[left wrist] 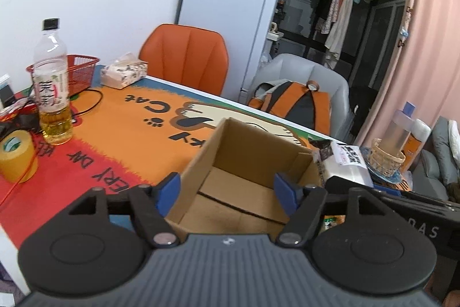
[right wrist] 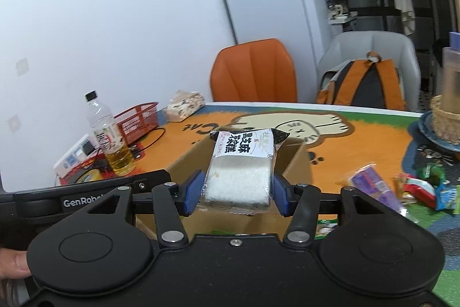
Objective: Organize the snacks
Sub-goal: 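Carry both packs over the cardboard box and open both grippers to drop them, then grasp the blue wrapper with the left gripper while the right approaches the orange stick pack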
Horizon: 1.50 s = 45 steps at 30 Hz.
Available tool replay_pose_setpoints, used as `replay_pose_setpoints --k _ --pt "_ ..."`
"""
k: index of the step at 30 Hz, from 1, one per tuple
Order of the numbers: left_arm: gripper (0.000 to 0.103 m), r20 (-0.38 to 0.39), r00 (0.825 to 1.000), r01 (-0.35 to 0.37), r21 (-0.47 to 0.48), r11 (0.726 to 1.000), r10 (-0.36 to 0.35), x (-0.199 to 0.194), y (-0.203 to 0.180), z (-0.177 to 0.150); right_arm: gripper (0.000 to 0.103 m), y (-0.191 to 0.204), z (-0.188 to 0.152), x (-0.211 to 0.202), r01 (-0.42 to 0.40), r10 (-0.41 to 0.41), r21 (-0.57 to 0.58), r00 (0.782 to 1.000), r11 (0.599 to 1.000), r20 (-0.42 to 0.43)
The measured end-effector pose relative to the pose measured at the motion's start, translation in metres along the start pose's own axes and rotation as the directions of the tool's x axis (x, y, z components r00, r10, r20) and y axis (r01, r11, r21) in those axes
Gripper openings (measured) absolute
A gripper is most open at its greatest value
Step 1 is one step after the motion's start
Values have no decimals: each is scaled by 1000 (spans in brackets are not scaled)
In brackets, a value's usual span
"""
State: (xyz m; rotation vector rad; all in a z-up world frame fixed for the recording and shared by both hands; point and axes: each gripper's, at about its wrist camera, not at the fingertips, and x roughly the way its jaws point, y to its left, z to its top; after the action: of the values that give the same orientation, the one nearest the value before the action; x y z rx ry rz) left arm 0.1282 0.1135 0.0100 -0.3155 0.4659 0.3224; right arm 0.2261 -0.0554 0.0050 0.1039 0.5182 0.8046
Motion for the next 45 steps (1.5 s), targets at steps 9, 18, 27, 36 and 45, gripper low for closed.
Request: replay_pose_setpoints --k 9,18,27,36,45 --pt "91 18 999 -26 -42 999 27 -13 8 -6 83 -2 -8 -16 13 -13 11 999 1000 34" --pt "92 -7 1000 13 -30 999 -13 -18 -12 -19 91 -36 -25 -43 81 -83 70 996 994 18" --pt "93 -19 993 120 8 993 -120 -28 -47 -30 93 -70 -36 -72 164 -165 113 986 980 8" --pt "92 -70 973 224 68 972 -220 -31 -83 -47 73 -92 -55 -84 207 -203 127 978 970 -41" --pt "81 -125 953 288 85 954 -277 -27 -107 -71 44 -111 -83 -84 232 -214 148 968 961 -128"
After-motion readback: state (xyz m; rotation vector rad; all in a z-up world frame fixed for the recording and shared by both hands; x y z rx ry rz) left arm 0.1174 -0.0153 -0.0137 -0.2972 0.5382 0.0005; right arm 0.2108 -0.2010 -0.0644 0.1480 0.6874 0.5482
